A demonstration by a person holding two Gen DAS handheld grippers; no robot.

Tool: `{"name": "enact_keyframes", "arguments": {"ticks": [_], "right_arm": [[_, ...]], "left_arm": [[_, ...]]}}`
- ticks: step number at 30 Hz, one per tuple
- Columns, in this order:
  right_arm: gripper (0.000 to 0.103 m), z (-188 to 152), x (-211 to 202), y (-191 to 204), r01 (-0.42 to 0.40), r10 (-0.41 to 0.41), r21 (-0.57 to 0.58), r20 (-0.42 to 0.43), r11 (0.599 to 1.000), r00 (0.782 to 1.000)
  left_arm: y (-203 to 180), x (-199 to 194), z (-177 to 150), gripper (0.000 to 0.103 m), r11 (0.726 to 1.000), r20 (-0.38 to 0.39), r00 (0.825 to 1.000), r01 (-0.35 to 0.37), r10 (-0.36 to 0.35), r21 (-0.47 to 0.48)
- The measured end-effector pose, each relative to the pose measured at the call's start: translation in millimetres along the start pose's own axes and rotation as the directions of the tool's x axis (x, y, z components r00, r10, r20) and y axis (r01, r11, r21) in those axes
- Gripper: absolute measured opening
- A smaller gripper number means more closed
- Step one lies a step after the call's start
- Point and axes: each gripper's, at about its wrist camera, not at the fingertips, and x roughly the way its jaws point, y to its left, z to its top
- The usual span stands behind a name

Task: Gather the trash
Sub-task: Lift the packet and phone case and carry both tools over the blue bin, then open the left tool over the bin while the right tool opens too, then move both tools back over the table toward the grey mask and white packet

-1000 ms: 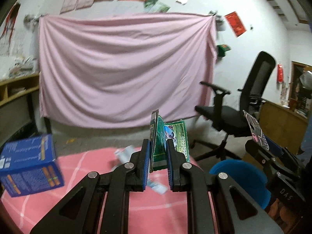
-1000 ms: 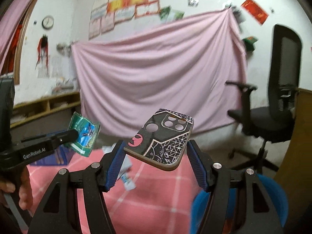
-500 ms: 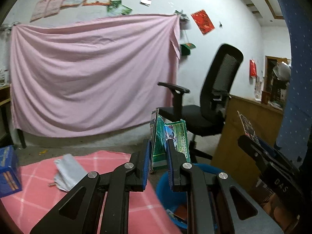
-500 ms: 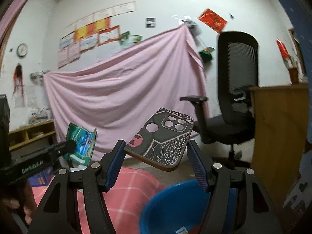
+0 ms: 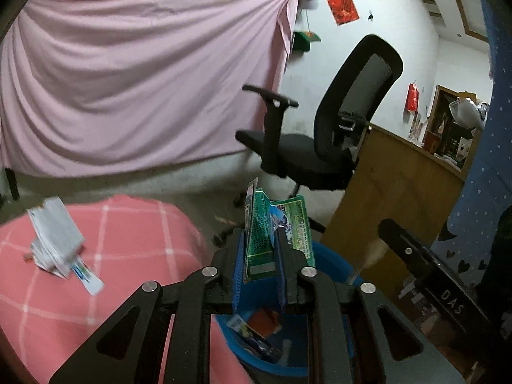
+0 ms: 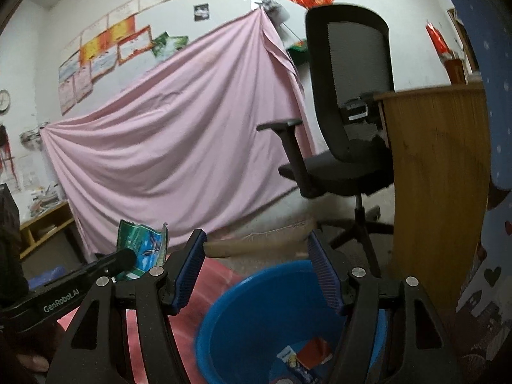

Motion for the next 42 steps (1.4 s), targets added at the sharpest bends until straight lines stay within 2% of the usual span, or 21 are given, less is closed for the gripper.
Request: {"name": "enact_keyframes", "arguments": {"ticks": [3, 6, 19, 24, 32, 35, 37, 40, 42], "right_arm": [[0.068, -3, 6, -5, 0.005, -0.004, 0.018, -0.031, 1.0, 1.0], [0.069, -5, 7, -5, 0.01, -0.009, 0.025, -0.042, 1.0, 0.999], [0.071, -1, 8, -3, 0.007, -0.006, 0.024, -0.031, 1.0, 1.0], [0.075, 0, 10, 9, -0.004, 0.005, 0.013, -0.022, 1.0, 1.0], [0.085, 3, 15, 43, -0.036, 0.037, -0.025, 0.01, 0.999, 0.999], [0.093, 5, 13, 60, -0.059, 0.061, -0.042, 0.046, 0.997, 0.997], [0.103, 6, 11, 71, -0.072, 0.076, -0.053, 0.075, 0.996, 0.994], [0.103, 6, 10, 87, -0.101, 0.108, -0.071, 0.108, 0.992, 0.988], [0.103, 5, 11, 97, -0.113, 0.123, -0.085, 0.12, 0.99, 0.985]], "left_arm": [[4, 4, -2, 0.017, 1.0, -0.041, 0.999, -0.003, 0.003, -0.013], [5, 7, -2, 0.022, 1.0, -0.059, 0.998, -0.006, 0.005, -0.019], [21, -10, 0, 0.028, 0.999, -0.016, 0.999, -0.047, 0.046, -0.011], [34, -23, 3, 0.03, 0.997, 0.01, 0.997, -0.076, 0.076, -0.008], [77, -58, 7, 0.05, 0.988, 0.076, 0.986, -0.144, 0.148, -0.054], [97, -75, 7, 0.062, 0.982, 0.104, 0.978, -0.171, 0.179, -0.082], [109, -86, 6, 0.077, 0.977, 0.121, 0.972, -0.19, 0.201, -0.095], [125, -105, 4, 0.096, 0.967, 0.17, 0.955, -0.226, 0.244, -0.116], [135, -118, 1, 0.101, 0.957, 0.21, 0.936, -0.261, 0.284, -0.129]]}}
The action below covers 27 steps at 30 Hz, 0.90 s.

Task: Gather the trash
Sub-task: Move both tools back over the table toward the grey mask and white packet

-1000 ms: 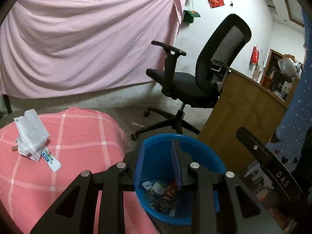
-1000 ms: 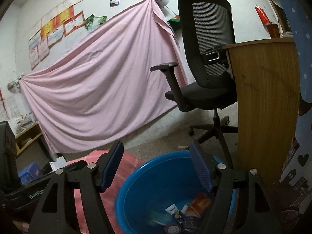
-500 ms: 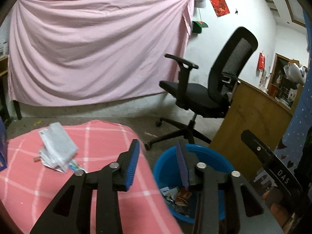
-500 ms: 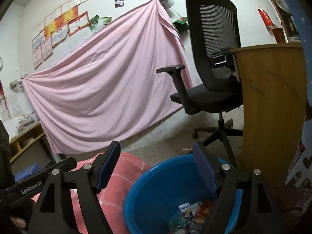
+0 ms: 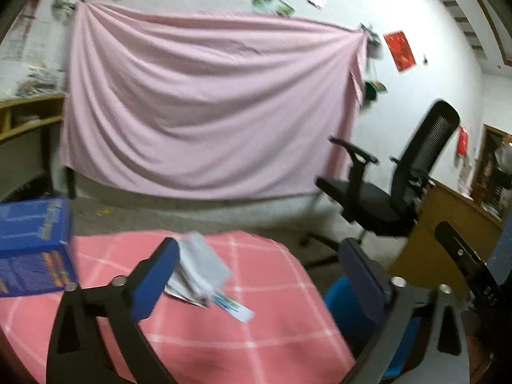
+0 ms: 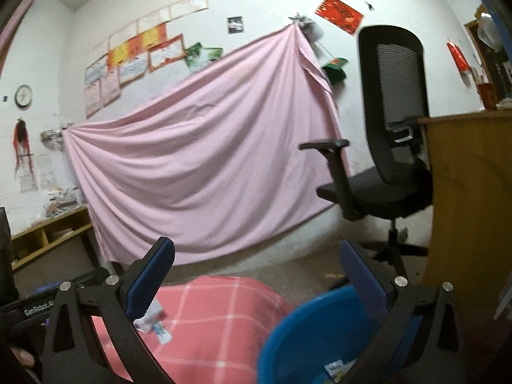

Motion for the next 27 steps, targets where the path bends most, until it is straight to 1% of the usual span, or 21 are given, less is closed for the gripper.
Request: {"name": "enact_keyframes", "arguments": {"ticks": [1, 4, 7, 9, 14, 18, 20, 24, 27], "right_arm": [[0.103, 0, 1, 6, -0.006, 0.006, -0.009, 0.008, 1.0, 1.0], [0.103, -1, 4, 22, -0.032, 0.033, -0.034, 0.025, 0.999, 0.999], [0.103, -5, 6, 40, -0.054, 0.057, -0.067, 0.044, 0.996, 0.997], [0.103, -8, 9, 50, -0.064, 0.067, -0.085, 0.041, 0.994, 0.997], [0.103, -13, 19, 71, -0.091, 0.095, -0.11, 0.034, 0.99, 0.995], [0.103, -17, 25, 90, -0.111, 0.117, -0.141, 0.034, 0.984, 0.993], [0.103, -20, 31, 99, -0.117, 0.122, -0.165, 0.02, 0.979, 0.992], [0.103, -29, 47, 116, -0.1, 0.095, -0.222, -0.034, 0.97, 0.995], [0.103, -34, 61, 120, -0.11, 0.093, -0.223, -0.086, 0.969, 0.992]], "left_arm": [[7, -5, 0, 0.101, 1.0, 0.023, 0.999, -0.023, 0.023, 0.0], [21, -11, -1, 0.101, 0.998, 0.05, 0.996, -0.069, 0.068, 0.012], [36, -16, -3, 0.101, 0.995, 0.073, 0.992, -0.103, 0.102, 0.012], [46, -20, -4, 0.101, 0.992, 0.092, 0.988, -0.124, 0.123, 0.01], [66, -27, -8, 0.101, 0.986, 0.13, 0.978, -0.165, 0.162, 0.016], [81, -31, -11, 0.101, 0.982, 0.144, 0.972, -0.19, 0.185, 0.017], [87, -30, -14, 0.101, 0.979, 0.144, 0.97, -0.202, 0.197, 0.021], [98, -26, -22, 0.101, 0.974, 0.128, 0.968, -0.221, 0.215, 0.037], [106, -18, -28, 0.101, 0.973, 0.099, 0.97, -0.226, 0.221, 0.045]]}}
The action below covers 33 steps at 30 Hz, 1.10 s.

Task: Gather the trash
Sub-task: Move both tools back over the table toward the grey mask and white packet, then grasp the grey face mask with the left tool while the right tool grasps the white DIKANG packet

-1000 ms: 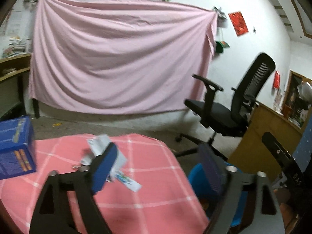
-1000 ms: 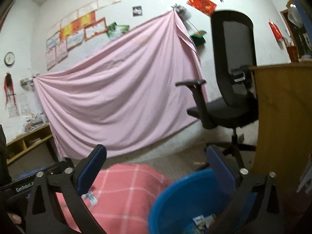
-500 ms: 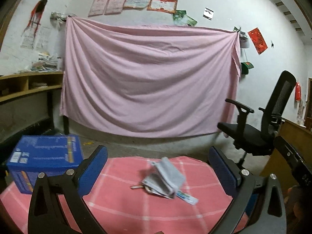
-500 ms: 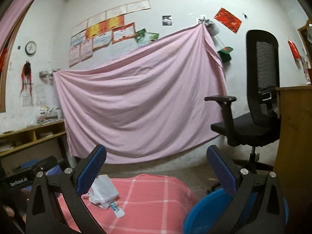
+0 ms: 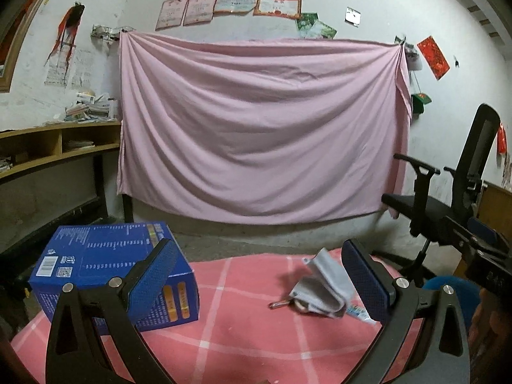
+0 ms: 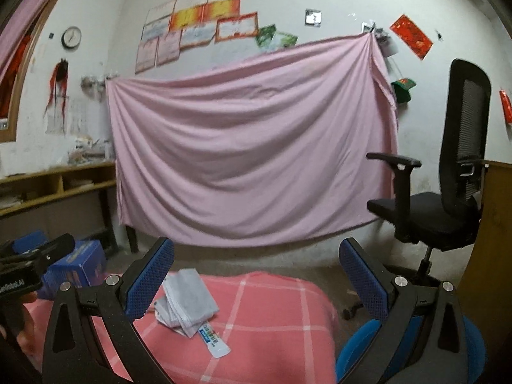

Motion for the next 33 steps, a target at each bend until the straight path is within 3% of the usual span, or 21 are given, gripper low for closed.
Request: {"name": "enact_keyframes", "arguments": {"ticks": [4, 8, 11, 13, 17, 19, 27, 33], "right_arm": [[0.103, -8, 22, 0, 0.011, -0.012, -0.009, -0.121, 1.0, 0.993], [0.103, -20, 44, -6, 0.001, 0.003, 0.014, -0.256, 1.0, 0.967], [0.101, -28, 52, -8, -0.011, 0.017, 0.022, -0.311, 1.0, 0.95], [0.099, -34, 57, -8, -0.022, 0.027, 0.017, -0.348, 1.0, 0.937], [0.083, -42, 68, -6, -0.066, 0.068, 0.02, -0.43, 0.998, 0.9], [0.081, -46, 73, -4, -0.09, 0.092, 0.026, -0.465, 0.996, 0.88], [0.059, -56, 86, -1, -0.151, 0.154, 0.051, -0.552, 0.987, 0.819], [0.051, -64, 96, 6, -0.201, 0.196, 0.06, -0.608, 0.978, 0.769]], "left_arm": [[4, 14, -6, 0.101, 1.0, -0.056, 0.998, 0.024, -0.024, -0.004], [3, 30, -10, 0.101, 0.999, -0.123, 0.991, 0.048, -0.047, 0.006], [0, 46, -12, 0.1, 0.996, -0.195, 0.978, 0.085, -0.079, 0.025], [-2, 55, -14, 0.091, 0.993, -0.237, 0.966, 0.116, -0.106, 0.03], [-6, 81, -17, 0.064, 0.981, -0.361, 0.916, 0.191, -0.173, 0.014], [-7, 91, -16, 0.051, 0.977, -0.401, 0.894, 0.212, -0.201, -0.017], [-15, 131, -10, 0.037, 0.954, -0.505, 0.811, 0.276, -0.296, -0.115], [-9, 150, -4, 0.037, 0.932, -0.554, 0.75, 0.301, -0.362, -0.201]]}}
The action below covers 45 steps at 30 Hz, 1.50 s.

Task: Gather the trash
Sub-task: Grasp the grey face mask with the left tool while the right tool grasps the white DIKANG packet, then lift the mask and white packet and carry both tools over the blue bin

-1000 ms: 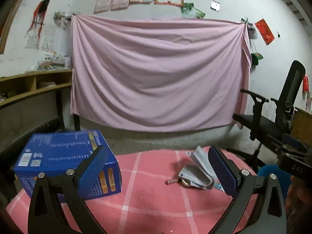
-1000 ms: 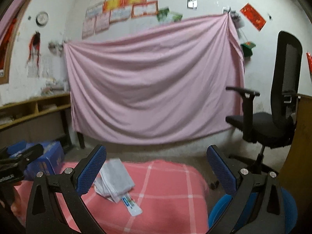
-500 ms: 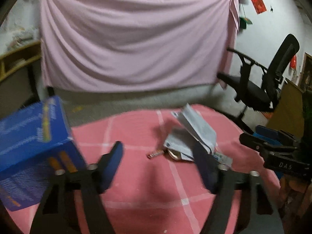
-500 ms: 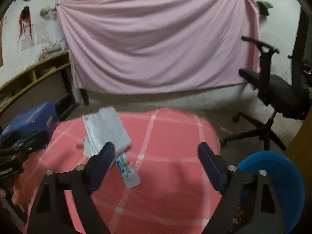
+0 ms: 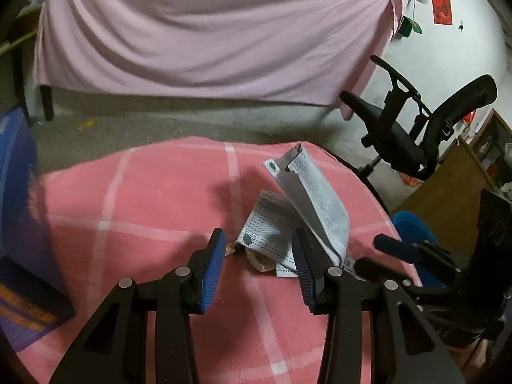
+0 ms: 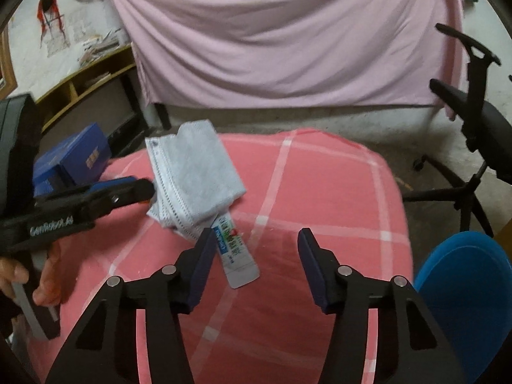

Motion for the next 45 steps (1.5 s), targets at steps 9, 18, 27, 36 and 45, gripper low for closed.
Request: {"name": "enact_keyframes", "arguments": {"ticks": [9, 18, 27, 36, 45], "right_arm": [[0.051, 0, 18, -2, -0.045, 0.044, 0.001, -0.109, 0.999, 0.993], [0.02, -6, 14, 12, -0.05, 0.037, -0.087, -0.139, 0.995, 0.99], [0.019, -10, 4, 14, -0.049, 0.039, -0.084, -0.122, 0.995, 0.992], [0.019, -12, -19, -5, -0.003, 0.002, -0.027, -0.041, 1.0, 0.999], [0.019, -13, -74, -31, 0.015, -0.03, 0.071, 0.221, 0.997, 0.975]], "left_arm": [[5, -1, 9, 0.018, 0.999, -0.001, 1.0, 0.027, -0.027, -0.034], [-1, -12, -1, 0.001, 0.997, -0.001, 0.997, 0.072, -0.072, -0.032], [-26, -36, -6, 0.0, 0.998, 0.066, 0.996, 0.066, -0.066, 0.011], [-59, -60, -5, 0.0, 0.996, 0.157, 0.987, 0.014, -0.028, 0.093], [-112, -70, -15, 0.0, 0.974, 0.243, 0.97, -0.047, -0.008, 0.221]]}}
